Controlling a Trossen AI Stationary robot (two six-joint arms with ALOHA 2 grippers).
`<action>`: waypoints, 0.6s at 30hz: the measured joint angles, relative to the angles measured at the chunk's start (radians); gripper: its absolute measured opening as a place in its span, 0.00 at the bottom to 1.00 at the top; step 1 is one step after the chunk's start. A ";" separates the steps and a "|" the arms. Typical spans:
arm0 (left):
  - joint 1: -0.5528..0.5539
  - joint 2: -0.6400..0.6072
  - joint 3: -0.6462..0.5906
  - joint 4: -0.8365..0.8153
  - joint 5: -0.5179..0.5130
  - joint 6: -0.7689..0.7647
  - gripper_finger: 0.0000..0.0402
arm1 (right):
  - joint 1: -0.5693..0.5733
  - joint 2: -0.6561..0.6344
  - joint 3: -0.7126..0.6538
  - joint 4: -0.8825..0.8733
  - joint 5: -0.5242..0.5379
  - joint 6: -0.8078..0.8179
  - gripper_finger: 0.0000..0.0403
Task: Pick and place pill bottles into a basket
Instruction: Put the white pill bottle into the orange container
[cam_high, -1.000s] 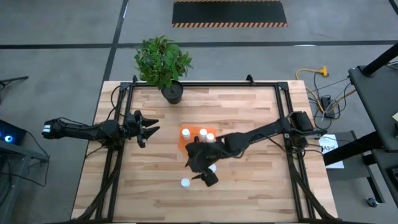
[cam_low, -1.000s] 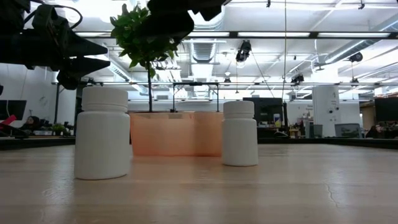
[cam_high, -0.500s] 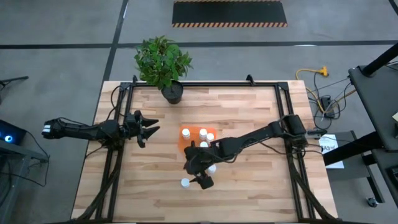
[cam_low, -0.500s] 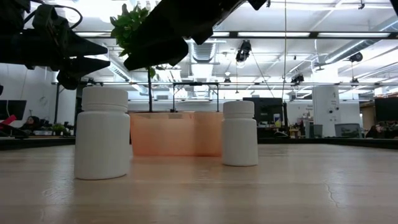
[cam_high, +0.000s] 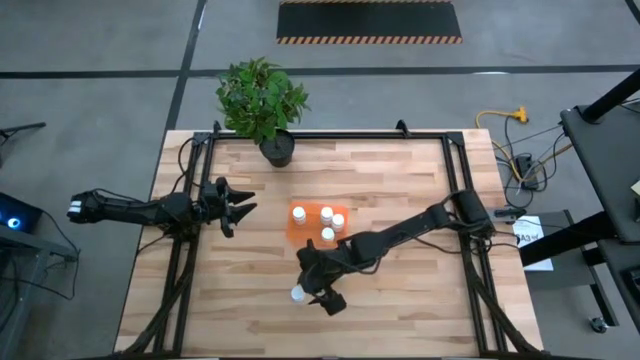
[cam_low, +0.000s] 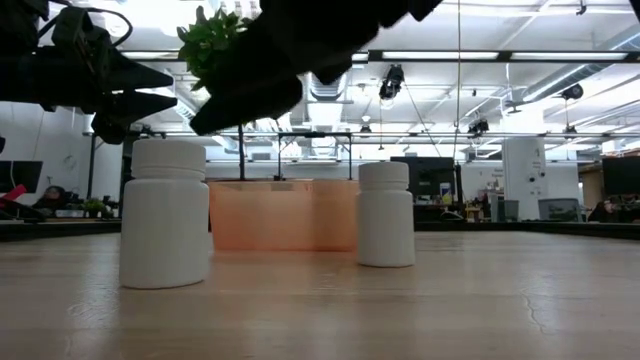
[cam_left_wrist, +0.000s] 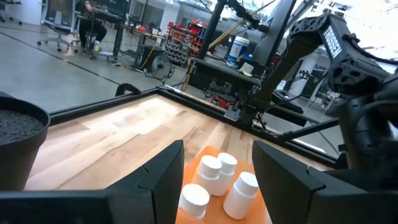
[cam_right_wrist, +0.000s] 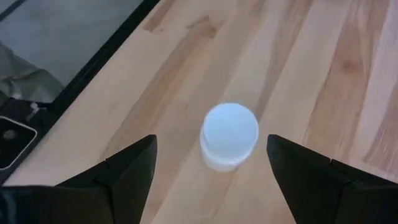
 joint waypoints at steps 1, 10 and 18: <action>0.000 0.001 0.000 0.000 0.001 0.000 0.43 | 0.000 0.009 0.003 0.013 -0.001 0.000 0.73; 0.000 -0.001 0.000 -0.001 0.000 0.000 0.43 | 0.003 0.100 0.119 -0.021 -0.011 0.012 0.73; 0.000 0.007 0.000 -0.002 0.000 0.000 0.43 | -0.019 0.142 0.195 -0.073 -0.008 0.011 0.71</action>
